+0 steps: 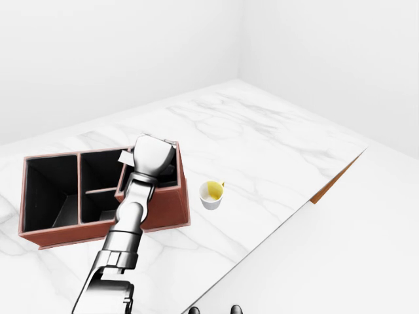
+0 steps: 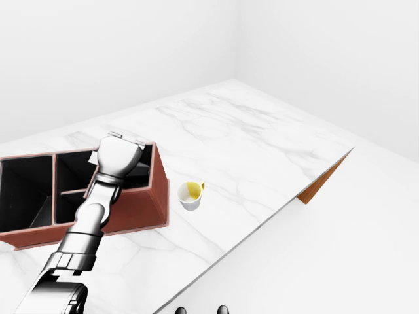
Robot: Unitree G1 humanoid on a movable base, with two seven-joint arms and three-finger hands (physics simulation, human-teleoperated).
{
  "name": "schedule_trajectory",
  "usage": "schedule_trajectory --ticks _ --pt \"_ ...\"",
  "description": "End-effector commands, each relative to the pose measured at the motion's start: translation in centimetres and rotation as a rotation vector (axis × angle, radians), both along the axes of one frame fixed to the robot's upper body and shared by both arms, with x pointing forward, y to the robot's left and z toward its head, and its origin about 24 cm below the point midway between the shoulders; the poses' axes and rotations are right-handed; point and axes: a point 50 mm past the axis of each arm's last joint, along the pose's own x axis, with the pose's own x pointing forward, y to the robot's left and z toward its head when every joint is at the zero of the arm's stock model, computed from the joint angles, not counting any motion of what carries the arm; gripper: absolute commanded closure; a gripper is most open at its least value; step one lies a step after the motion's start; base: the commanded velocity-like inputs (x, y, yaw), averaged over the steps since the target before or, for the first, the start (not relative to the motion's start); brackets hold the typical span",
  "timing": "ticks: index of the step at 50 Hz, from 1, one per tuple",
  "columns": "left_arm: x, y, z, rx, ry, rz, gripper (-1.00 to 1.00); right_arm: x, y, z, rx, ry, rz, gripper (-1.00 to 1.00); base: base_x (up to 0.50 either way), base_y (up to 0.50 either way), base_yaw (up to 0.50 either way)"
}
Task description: Pick up the book and place it in the right compartment of the caddy.
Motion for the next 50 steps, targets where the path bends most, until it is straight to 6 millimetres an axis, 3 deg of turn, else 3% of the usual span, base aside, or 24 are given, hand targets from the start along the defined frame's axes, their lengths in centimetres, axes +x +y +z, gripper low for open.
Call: schedule_trajectory --ticks 1,11,23,35,36,37,38,50 --pt "1.1 1.3 1.5 -0.024 -0.011 0.011 1.0 0.0 0.0 0.0 -0.001 0.001 0.0 -1.0 0.0 0.0 0.0" --pt "1.9 1.0 2.1 -0.012 0.006 0.007 1.0 0.0 0.0 -0.1 0.003 0.001 -0.002 -1.0 0.0 0.0 0.0" --pt "3.7 1.1 0.4 0.056 0.152 0.011 1.0 0.0 -0.1 -0.1 0.004 0.001 -0.003 -1.0 0.0 0.0 0.0" --pt "4.5 1.1 2.0 0.033 0.142 0.032 1.0 0.0 -0.1 -0.1 0.004 0.002 -0.003 -1.0 0.0 0.0 0.0" --pt "4.5 1.2 1.8 0.027 0.15 0.03 0.88 0.0 -0.1 -0.1 0.004 0.002 -0.002 -1.0 0.0 0.0 0.0" --pt "4.4 1.2 1.8 0.022 0.152 0.029 0.28 0.0 -0.1 -0.1 0.004 0.002 -0.002 -1.0 0.01 -0.01 0.0" --pt "4.4 1.1 2.2 0.006 0.133 0.027 -1.0 0.0 -0.1 -0.1 0.004 0.003 -0.003 -1.0 0.0 0.0 0.0" --pt "4.2 1.4 3.5 -0.013 0.101 0.041 -1.0 0.0 -0.1 -0.1 0.004 0.004 -0.003 -1.0 0.0 0.0 0.0"
